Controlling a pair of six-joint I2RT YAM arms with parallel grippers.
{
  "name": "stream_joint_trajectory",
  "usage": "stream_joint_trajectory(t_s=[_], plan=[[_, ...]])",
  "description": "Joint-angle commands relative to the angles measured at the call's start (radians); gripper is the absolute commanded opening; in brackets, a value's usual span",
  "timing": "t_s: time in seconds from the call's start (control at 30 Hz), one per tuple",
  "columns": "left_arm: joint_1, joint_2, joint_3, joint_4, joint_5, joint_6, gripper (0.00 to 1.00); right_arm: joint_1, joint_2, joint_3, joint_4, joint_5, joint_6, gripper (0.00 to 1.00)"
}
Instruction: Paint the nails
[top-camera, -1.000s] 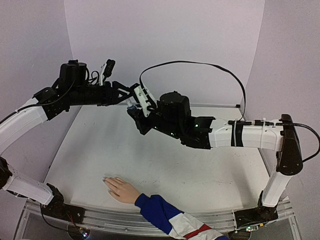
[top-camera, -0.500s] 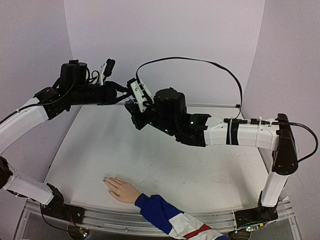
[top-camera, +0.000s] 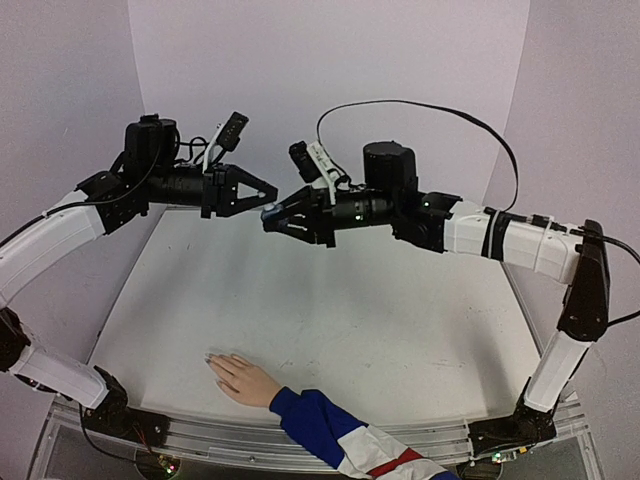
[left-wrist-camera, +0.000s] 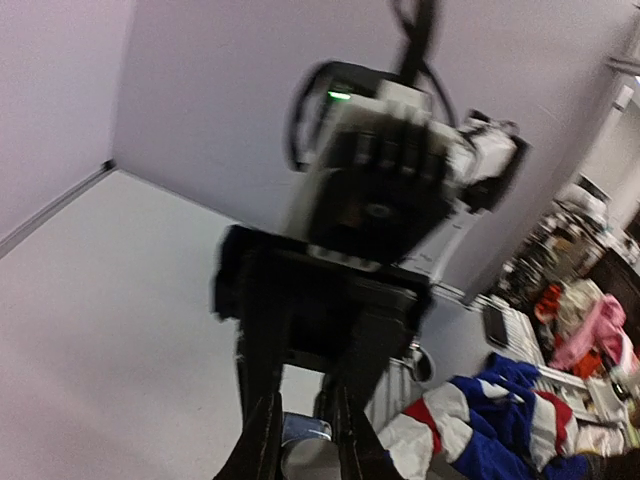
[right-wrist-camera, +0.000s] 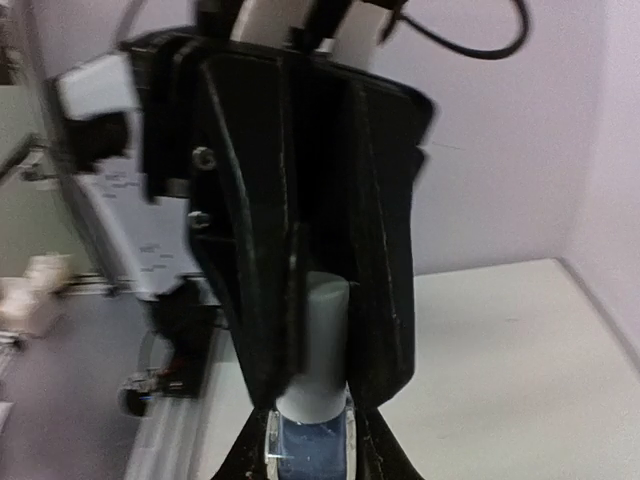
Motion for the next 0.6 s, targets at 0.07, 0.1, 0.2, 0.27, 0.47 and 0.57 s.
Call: stream_joint_trajectory(t_s=[0.07,0.1,0.2,0.27,0.47,0.57], plan=[[-0.074,0.063,0.07,0.009,0.545,0.091,0.0,-0.017,-0.11,0.046,0.206,-0.833,0.139,0.0],[-0.075,0.069,0.079,0.009,0.548,0.095,0.0,-0.02,-0.126,0.03,0.207,-0.821,0.136,0.0],[-0.075,0.089,0.101,0.01,0.529,0.096,0.0,-0.053,-0.169,-0.027,0.206,-0.759,0.129,0.0],[-0.075,0.089,0.107,0.01,0.466,0.09,0.02,-0.075,-0.195,-0.062,0.204,-0.688,0.128,0.0],[-0.053,0.024,0.069,-0.006,0.193,0.043,0.66,-0.12,-0.265,-0.184,0.175,-0.355,0.074,0.0],[-0.036,-0.027,0.035,-0.03,0.035,0.023,0.8,-0.12,-0.282,-0.225,0.153,-0.132,0.035,0.0]])
